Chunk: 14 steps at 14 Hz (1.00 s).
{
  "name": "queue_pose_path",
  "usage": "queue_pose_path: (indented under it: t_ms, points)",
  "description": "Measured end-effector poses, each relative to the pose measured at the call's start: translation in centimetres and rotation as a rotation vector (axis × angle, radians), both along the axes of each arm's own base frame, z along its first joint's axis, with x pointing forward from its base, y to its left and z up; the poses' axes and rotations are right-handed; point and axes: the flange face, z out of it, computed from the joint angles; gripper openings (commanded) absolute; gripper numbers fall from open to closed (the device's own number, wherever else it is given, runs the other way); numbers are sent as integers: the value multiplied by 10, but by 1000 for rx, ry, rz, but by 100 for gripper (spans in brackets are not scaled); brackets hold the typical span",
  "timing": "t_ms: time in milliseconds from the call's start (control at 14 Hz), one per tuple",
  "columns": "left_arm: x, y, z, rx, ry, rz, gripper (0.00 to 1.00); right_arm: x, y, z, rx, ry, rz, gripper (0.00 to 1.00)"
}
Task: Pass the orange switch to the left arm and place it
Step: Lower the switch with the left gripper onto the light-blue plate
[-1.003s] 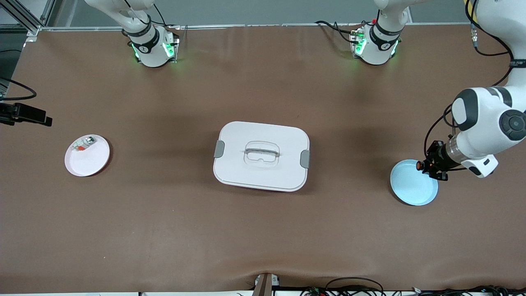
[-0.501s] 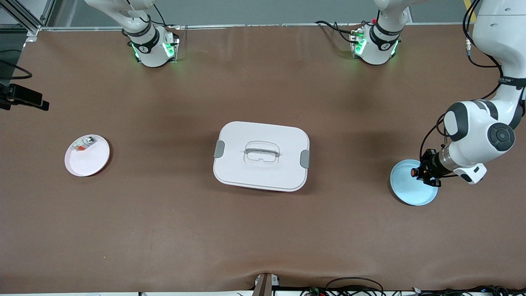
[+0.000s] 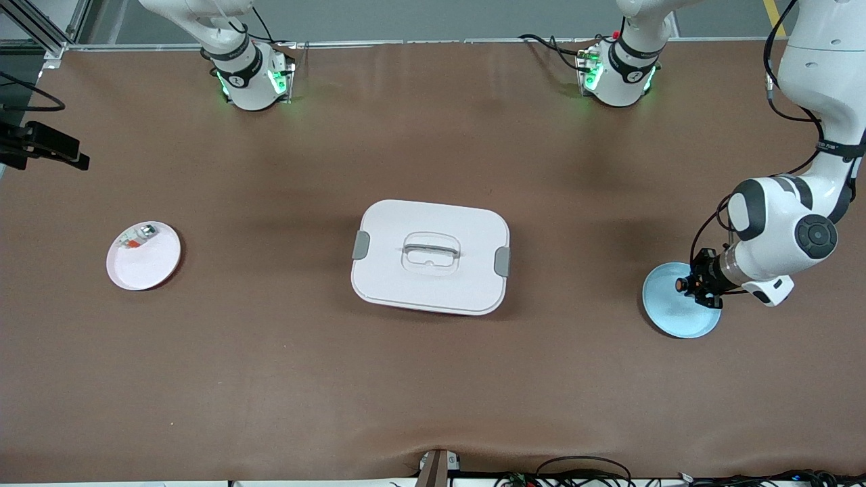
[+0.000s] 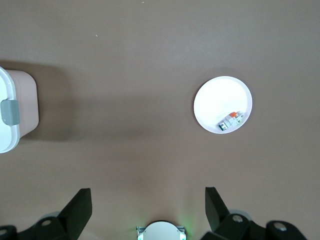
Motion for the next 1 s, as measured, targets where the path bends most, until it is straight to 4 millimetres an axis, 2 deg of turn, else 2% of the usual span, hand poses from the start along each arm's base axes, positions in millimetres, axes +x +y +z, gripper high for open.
queue_pose_path:
  t_ms: [287,931,1003]
  points:
    - [5,0,-11,-7,-7,1,0,-25,1,-2,-1,-9,-5,100]
    - [10,-2,-21,7,-5,-28,0,-32,3,11,-5,-68,-45,100]
    - [10,-3,-21,7,-6,-30,9,-32,4,12,-7,-69,-57,100]
